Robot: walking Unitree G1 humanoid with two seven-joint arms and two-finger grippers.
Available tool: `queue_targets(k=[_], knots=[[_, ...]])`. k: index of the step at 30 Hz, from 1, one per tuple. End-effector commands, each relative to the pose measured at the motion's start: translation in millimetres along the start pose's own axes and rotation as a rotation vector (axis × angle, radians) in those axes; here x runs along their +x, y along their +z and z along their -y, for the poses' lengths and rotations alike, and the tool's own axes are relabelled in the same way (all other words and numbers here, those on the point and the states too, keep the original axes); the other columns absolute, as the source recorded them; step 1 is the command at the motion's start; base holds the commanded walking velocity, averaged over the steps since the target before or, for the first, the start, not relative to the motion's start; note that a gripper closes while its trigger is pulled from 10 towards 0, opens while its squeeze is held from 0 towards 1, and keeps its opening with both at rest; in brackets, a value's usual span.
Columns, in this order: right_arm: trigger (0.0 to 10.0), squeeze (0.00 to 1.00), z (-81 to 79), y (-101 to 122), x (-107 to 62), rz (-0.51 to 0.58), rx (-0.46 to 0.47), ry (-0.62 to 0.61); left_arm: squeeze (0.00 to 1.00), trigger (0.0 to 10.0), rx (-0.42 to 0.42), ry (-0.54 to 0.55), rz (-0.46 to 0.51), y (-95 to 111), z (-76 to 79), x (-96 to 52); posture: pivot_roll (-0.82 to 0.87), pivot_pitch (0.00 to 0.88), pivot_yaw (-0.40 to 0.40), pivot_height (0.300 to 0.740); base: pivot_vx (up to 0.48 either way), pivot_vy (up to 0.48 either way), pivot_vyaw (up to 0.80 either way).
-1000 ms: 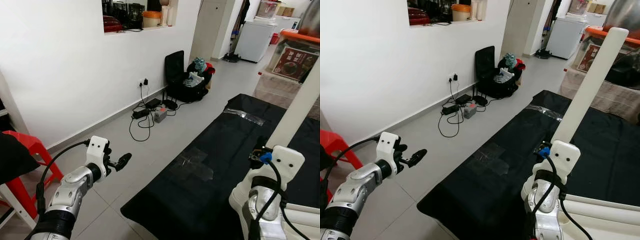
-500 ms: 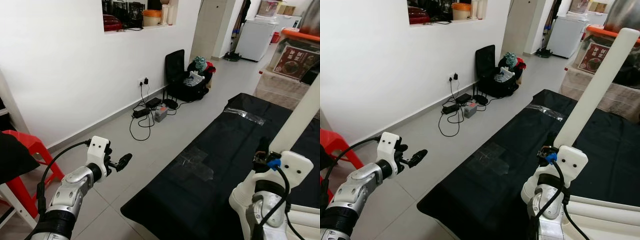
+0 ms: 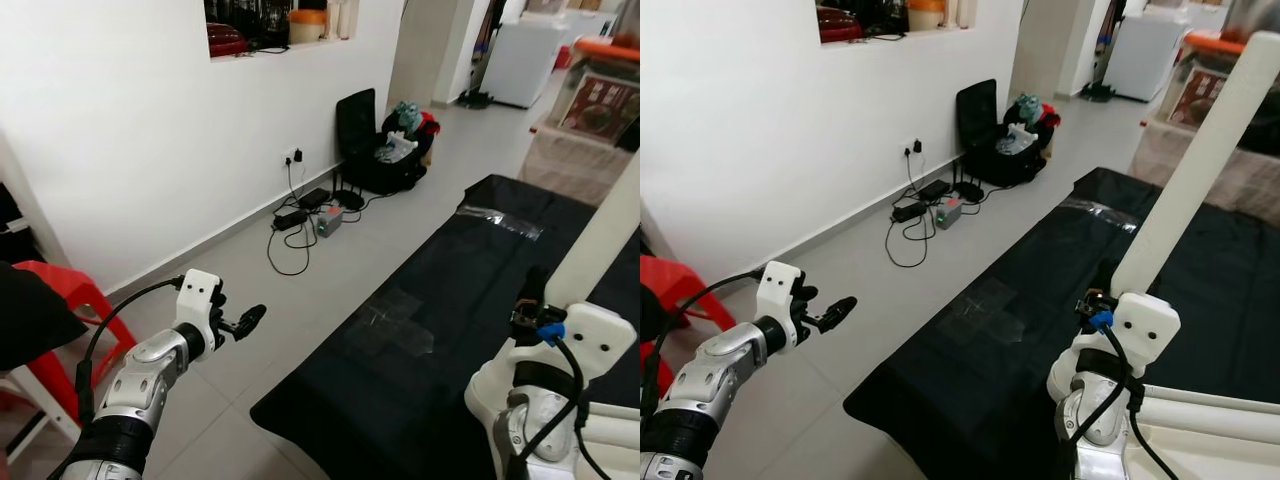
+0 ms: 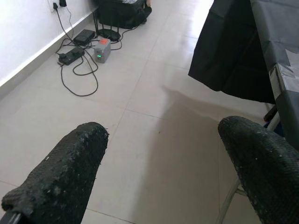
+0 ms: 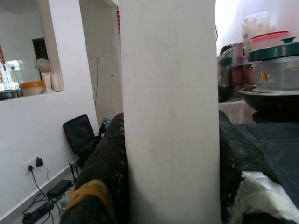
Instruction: Building children table
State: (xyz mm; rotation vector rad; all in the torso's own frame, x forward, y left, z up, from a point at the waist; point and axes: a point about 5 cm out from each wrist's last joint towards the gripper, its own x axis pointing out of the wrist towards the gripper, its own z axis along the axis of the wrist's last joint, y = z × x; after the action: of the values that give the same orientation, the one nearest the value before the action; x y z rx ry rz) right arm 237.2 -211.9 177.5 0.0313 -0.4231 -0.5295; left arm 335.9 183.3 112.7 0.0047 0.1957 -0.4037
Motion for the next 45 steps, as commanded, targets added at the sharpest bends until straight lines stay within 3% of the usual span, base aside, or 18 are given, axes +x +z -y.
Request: queue_targets(k=[1,35,42,45], knots=[[10.0,0.0,3.8,1.1,-5.2,0.025,0.033,-0.046,0.0,10.0,0.02,-0.005,-0.013,-0.6,-2.0,-0.2,0.04,0.0,0.001,0.74,0.0,0.0,0.0],[10.0,0.0,-16.5,-10.3,0.8,-0.028,0.07,0.059,0.0,10.0,0.053,-0.029,-0.001,1.8,2.4,1.5,0.06,0.0,-0.01,0.74,0.0,0.0,0.0],[10.0,0.0,-18.5,-10.9,0.9,-0.024,0.075,0.072,0.0,10.0,0.124,-0.075,0.039,9.8,10.4,1.7,0.06,0.0,-0.01,0.74,0.0,0.0,0.0],[10.0,0.0,-26.5,-10.7,0.1,-0.024,0.102,0.137,0.0,10.0,0.154,-0.129,0.064,14.1,18.5,1.3,0.06,0.0,-0.008,0.74,0.0,0.0,0.0]])
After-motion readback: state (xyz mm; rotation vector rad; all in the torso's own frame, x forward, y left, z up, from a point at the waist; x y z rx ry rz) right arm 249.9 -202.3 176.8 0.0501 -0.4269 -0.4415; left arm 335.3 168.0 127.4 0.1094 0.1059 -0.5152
